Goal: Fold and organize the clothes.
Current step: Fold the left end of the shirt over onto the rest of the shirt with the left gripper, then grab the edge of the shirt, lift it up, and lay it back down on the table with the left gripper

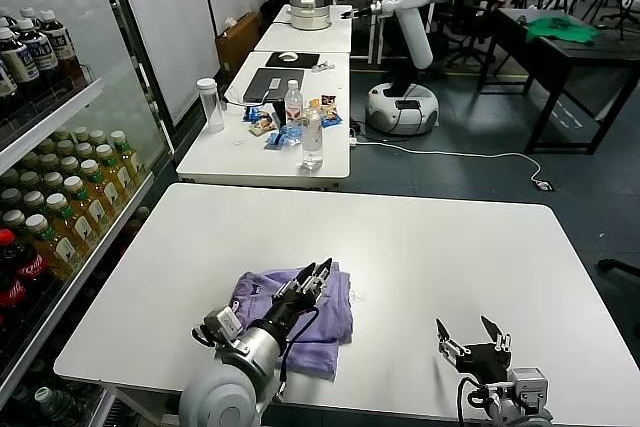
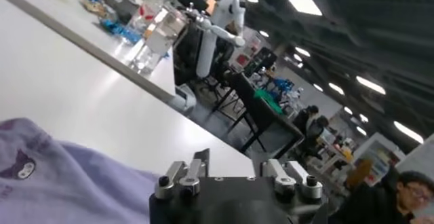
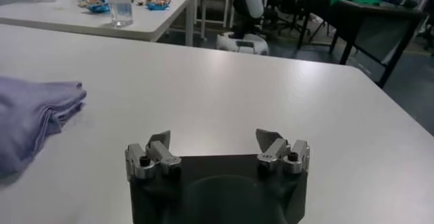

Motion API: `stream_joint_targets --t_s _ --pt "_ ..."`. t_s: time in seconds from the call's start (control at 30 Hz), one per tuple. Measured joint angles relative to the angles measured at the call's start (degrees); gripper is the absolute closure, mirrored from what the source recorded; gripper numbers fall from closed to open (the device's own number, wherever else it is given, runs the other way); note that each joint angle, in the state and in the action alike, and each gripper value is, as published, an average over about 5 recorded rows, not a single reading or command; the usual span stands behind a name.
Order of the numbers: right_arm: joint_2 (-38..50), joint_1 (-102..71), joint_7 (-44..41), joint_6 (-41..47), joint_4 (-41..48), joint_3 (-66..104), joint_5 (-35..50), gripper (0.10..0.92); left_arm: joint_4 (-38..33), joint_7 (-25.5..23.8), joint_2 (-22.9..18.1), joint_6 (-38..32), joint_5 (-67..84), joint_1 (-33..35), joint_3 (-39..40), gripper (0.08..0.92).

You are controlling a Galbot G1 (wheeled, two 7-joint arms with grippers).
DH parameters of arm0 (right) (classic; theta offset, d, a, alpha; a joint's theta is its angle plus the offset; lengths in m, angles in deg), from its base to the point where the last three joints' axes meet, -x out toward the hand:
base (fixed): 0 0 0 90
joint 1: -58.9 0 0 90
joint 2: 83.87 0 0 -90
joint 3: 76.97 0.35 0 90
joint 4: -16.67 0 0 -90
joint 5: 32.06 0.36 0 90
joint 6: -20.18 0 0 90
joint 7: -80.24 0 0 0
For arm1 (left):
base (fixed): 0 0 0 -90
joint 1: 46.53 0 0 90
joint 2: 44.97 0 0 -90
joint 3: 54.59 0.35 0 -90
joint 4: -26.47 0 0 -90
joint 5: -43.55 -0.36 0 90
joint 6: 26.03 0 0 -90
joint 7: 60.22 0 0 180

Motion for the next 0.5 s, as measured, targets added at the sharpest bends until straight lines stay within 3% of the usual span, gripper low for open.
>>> stream_joint_targets --t_s 0.3,0.5 --pt "-0.3 0.8 0.0 0.0 0.7 -0.1 0.1 0.203 1.9 0.2 3.0 -0.9 -7.6 1.6 -3.2 0.208" --pt "-0.7 1.0 0.1 0.0 0.9 -0.1 0.0 0.203 6.3 1.9 5.0 -1.9 -15.7 2.0 -4.5 0.178"
